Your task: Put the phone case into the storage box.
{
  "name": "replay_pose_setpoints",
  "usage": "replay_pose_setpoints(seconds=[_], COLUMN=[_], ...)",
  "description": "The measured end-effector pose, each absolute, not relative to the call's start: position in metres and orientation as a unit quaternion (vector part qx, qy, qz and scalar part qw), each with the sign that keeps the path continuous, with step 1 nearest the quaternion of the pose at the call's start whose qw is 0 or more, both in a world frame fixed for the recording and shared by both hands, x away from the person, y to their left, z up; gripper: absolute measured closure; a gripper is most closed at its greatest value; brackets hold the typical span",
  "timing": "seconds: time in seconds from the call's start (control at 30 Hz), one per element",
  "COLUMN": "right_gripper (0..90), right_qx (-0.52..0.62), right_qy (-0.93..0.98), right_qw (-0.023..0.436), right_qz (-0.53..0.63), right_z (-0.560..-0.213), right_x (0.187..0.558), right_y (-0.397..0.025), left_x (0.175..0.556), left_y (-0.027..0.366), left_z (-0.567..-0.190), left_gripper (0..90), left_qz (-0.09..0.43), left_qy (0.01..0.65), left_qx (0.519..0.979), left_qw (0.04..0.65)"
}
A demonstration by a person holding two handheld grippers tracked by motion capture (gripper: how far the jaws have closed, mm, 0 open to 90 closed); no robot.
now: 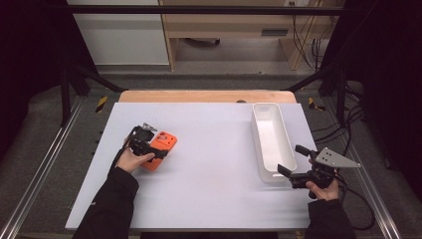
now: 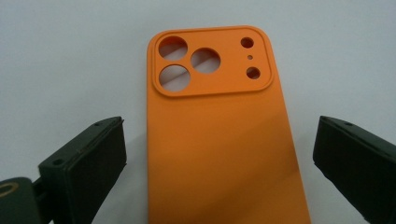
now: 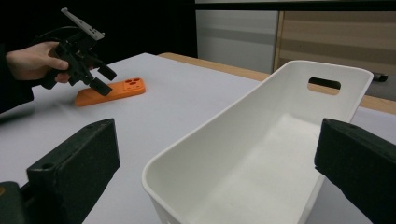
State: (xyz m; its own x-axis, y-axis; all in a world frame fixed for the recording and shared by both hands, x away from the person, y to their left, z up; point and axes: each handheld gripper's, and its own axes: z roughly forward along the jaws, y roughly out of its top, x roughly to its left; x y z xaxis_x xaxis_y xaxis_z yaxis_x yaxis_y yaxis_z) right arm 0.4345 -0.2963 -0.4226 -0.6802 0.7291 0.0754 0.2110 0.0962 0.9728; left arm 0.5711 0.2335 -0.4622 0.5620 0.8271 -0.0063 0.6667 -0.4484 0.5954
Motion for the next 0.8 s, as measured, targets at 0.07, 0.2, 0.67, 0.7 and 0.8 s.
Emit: replay_pose_setpoints(seconds=[0.07,0.2,0.67,0.7,0.8], right_gripper=[0.4,0.4,0.4,0.4,0.4], right_qx=[0.332,0.332,0.332,0.332,0.332], right_qy=[0.707,0.708,0.708,0.708,0.708], right_qw=[0.223,0.223,0.223,0.223,0.223], right_qz=[0.583,0.583,0.582,0.582,0.582], right_z=[-0.4227,-0.4228,-0.4228,-0.4227,-0.4229], right_x=[0.4346,0.4347,0.4347,0.4347,0.4350], right_y=[-0.2961,-0.2959,-0.2960,-0.2960,-0.2960], left_x=[0.5712,0.5712,0.5709,0.5707,0.5706], left_y=[0.2334,0.2320,0.2310,0.2302,0.2297], left_z=[-0.4625,-0.4650,-0.4689,-0.4698,-0.4695], left_gripper=[2.2,2.2,7.7,7.8,8.8], left_qz=[0.143,0.136,0.128,0.130,0.133], left_qy=[0.446,0.447,0.449,0.447,0.449], left_qx=[0.839,0.841,0.845,0.847,0.846], left_qw=[0.278,0.275,0.261,0.258,0.256])
